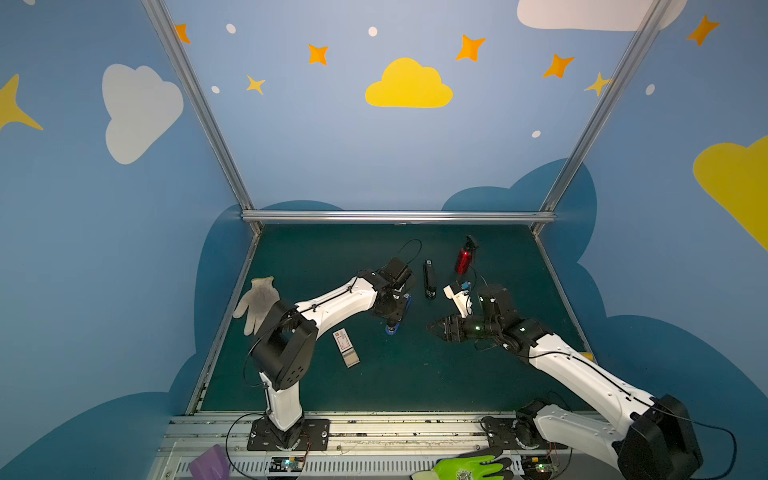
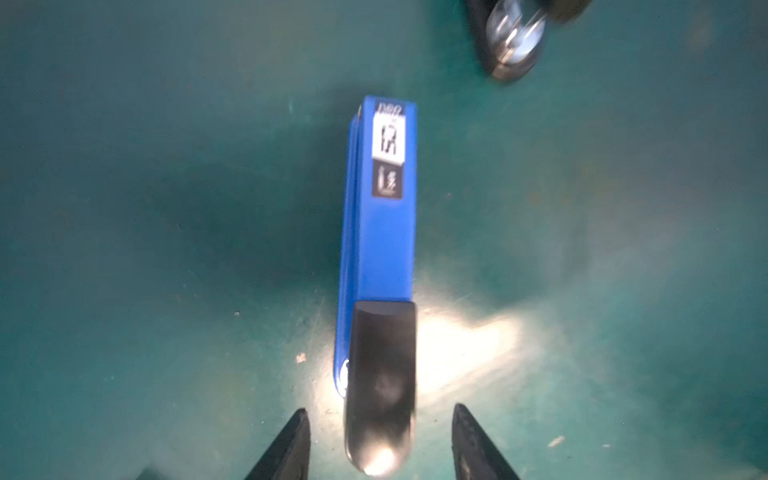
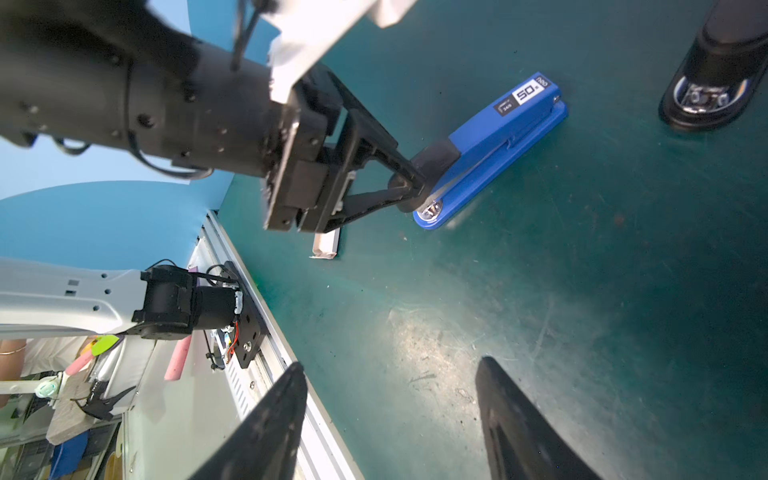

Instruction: Load the staples into the stapler

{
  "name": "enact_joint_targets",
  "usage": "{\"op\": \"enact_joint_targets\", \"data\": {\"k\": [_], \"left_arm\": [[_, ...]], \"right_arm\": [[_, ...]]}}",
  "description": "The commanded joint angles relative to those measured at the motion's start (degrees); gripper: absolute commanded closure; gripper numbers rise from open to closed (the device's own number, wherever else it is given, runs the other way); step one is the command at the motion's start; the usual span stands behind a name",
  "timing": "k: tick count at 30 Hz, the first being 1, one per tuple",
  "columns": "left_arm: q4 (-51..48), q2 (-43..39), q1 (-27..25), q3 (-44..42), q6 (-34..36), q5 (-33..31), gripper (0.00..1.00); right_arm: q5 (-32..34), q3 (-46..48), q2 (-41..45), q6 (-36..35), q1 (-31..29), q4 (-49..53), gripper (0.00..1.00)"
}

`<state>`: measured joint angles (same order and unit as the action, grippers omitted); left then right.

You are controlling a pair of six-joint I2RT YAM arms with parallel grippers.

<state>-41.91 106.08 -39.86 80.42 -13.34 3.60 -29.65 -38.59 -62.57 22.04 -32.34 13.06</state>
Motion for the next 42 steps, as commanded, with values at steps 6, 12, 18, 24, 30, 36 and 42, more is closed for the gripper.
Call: {"op": "enact_joint_targets", "data": {"k": [6,12,18,24,30,36,42], "left_arm": [[-9.7,5.8,-0.2,6.6,2.6,-1.8,0.55],[-11.7,8.7,-1.2,9.0,3.1,-1.0,0.72],[-11.5,10.4,-1.3,8.0,2.5,-0.3,0.84],[-10.3,11.6,-1.5,7.0,2.1,1.3,0.89],[-9.6,12.4,-1.5,6.5,1.5,2.6,0.93],[-7.9,10.4,-0.6,6.6,-0.8,2.1,0.94],[-5.9,10.5,2.8,9.5,-4.4,2.3,0.96]], "right_arm": [[0.2,1.5,1.3,-0.5,0.3,1.7,0.36],[1.0,2.0,1.0,-0.3,0.4,1.6,0.36],[2.1,2.5,1.1,0.3,0.7,1.6,0.36],[2.3,2.7,1.7,0.6,1.1,1.8,0.36],[2.7,3.0,2.4,0.9,1.3,1.9,0.36],[3.4,3.4,3.3,1.1,1.5,1.9,0.36],[5.4,4.1,4.9,1.8,2.0,2.1,0.36]]}}
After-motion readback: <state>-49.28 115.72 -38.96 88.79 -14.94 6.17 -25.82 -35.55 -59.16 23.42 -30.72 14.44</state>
